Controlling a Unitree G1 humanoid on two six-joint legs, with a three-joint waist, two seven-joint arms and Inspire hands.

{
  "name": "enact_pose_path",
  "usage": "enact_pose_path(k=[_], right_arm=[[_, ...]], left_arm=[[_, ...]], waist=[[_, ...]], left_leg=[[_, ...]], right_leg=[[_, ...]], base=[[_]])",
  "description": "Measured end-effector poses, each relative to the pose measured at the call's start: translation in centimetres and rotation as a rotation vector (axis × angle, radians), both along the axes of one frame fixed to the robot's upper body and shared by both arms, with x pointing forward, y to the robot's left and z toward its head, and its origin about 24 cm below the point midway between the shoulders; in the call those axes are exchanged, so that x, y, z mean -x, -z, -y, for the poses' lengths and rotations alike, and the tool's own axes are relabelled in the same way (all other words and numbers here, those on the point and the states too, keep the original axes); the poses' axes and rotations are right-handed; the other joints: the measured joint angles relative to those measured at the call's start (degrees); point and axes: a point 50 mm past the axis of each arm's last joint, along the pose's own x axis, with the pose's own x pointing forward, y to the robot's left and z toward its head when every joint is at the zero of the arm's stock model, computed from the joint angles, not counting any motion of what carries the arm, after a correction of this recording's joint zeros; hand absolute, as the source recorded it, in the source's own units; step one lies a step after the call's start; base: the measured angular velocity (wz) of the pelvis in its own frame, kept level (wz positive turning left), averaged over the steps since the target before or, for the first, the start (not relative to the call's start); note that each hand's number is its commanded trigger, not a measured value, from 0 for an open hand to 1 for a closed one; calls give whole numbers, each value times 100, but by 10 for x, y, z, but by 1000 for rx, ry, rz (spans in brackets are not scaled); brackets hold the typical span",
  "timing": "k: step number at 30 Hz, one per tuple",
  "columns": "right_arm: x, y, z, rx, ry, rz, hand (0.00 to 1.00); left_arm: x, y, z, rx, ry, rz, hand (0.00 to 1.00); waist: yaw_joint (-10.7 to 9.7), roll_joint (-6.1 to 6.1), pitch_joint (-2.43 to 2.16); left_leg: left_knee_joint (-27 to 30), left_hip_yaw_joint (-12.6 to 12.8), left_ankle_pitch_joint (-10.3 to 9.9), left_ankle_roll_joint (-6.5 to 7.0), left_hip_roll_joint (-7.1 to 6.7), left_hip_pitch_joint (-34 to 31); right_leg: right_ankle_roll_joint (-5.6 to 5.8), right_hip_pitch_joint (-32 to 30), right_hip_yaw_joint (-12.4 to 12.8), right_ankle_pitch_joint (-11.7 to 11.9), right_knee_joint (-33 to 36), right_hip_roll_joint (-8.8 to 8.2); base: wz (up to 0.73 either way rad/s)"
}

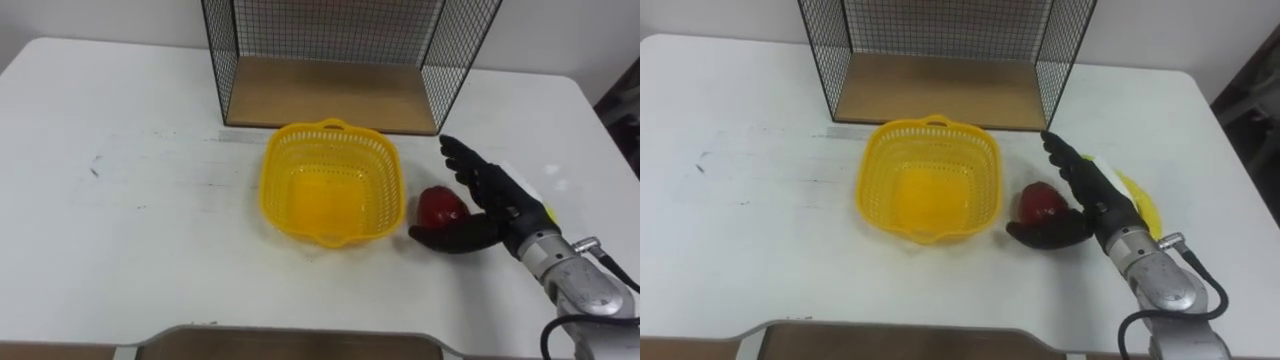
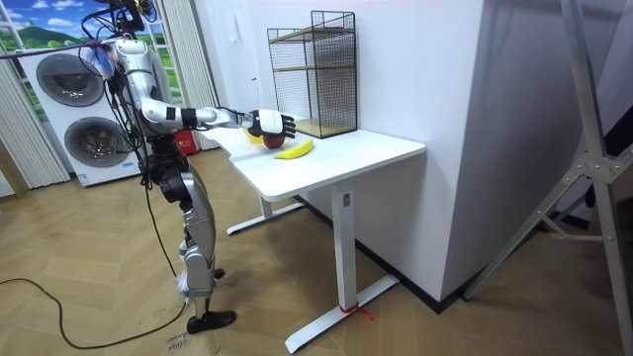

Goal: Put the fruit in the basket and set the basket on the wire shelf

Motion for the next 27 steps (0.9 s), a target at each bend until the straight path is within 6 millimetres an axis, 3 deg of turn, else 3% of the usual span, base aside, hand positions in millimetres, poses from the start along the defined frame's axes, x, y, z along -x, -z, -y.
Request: enact_pose_path(k=[11, 27], right_arm=[[3, 8, 0, 15, 12, -30, 0], [8, 22, 5, 10, 36, -66, 0]], left_arm=[[7, 0, -2, -5, -18, -9, 0], [9, 0, -2, -9, -20, -18, 0]], waist=[[-2, 87, -10], [3, 41, -35]], left_leg=[[-8, 0, -1, 0, 2, -25], [4, -19, -1, 0, 2, -8]], right_leg=[[0, -28, -15, 1, -7, 0], [-1, 13, -59, 1, -11, -2]], base=[[0], [1]])
